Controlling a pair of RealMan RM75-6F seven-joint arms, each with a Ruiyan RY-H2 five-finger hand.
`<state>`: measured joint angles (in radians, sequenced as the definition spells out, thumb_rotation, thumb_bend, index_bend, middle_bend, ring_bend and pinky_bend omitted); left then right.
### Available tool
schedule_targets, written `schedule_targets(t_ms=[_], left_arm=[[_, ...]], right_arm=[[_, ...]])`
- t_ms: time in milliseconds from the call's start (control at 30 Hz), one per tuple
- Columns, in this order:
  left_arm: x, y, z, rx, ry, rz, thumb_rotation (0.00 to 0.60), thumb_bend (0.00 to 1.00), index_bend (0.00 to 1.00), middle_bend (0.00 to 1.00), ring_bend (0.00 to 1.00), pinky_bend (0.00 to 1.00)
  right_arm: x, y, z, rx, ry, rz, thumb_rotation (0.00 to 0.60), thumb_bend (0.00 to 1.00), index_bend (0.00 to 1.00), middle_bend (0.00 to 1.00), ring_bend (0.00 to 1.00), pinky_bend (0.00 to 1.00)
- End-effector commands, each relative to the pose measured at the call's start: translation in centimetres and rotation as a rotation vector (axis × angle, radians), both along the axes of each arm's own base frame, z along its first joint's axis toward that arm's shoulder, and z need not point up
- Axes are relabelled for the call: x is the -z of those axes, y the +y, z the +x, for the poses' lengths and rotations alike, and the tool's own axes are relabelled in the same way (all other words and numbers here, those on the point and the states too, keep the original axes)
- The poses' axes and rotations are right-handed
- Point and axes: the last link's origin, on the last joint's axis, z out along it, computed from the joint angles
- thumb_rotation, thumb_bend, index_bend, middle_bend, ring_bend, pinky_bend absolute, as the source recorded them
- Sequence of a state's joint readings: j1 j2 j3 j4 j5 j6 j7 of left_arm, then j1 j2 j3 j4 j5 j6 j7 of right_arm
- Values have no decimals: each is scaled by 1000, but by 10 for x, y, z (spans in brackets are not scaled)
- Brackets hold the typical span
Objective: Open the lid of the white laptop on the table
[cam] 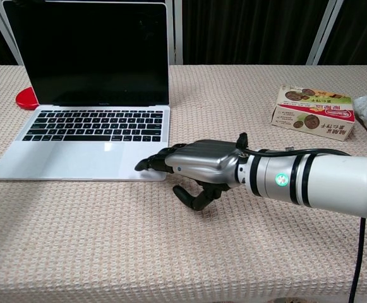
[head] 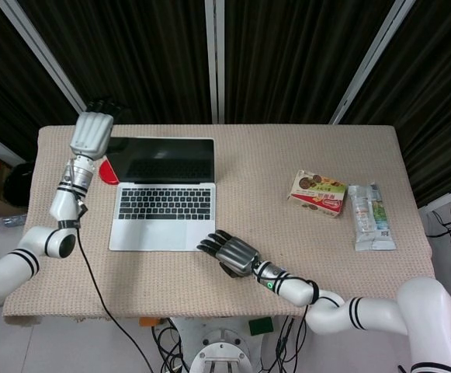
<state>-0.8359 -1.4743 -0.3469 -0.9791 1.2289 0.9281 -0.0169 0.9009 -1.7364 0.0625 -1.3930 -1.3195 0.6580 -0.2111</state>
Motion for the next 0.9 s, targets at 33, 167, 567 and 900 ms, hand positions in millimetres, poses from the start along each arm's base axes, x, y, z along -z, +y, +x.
schedule_targets(t_ms=[33, 167, 567, 900], left_arm=[[-1, -7, 0, 26, -5, -5, 600, 788, 246, 229, 107, 133], [-3, -28, -3, 73, -57, -19, 600, 783, 245, 229, 107, 129], [-35, -128, -64, -5, -19, 26, 600, 290, 216, 229, 108, 127], [-66, -242, -143, -317, 23, 57, 600, 170, 216, 220, 108, 117]], right_arm=[[-3, 1, 1, 2, -18, -7, 600, 752, 0, 74, 0, 0], [-16, 3, 2, -3, -79, -52, 600, 738, 0, 78, 0, 0], [-128, 22, -56, 21, -164, -313, 600, 448, 0, 80, 0, 0], [-267, 79, -163, 263, -106, -711, 600, 317, 0, 67, 0, 0]])
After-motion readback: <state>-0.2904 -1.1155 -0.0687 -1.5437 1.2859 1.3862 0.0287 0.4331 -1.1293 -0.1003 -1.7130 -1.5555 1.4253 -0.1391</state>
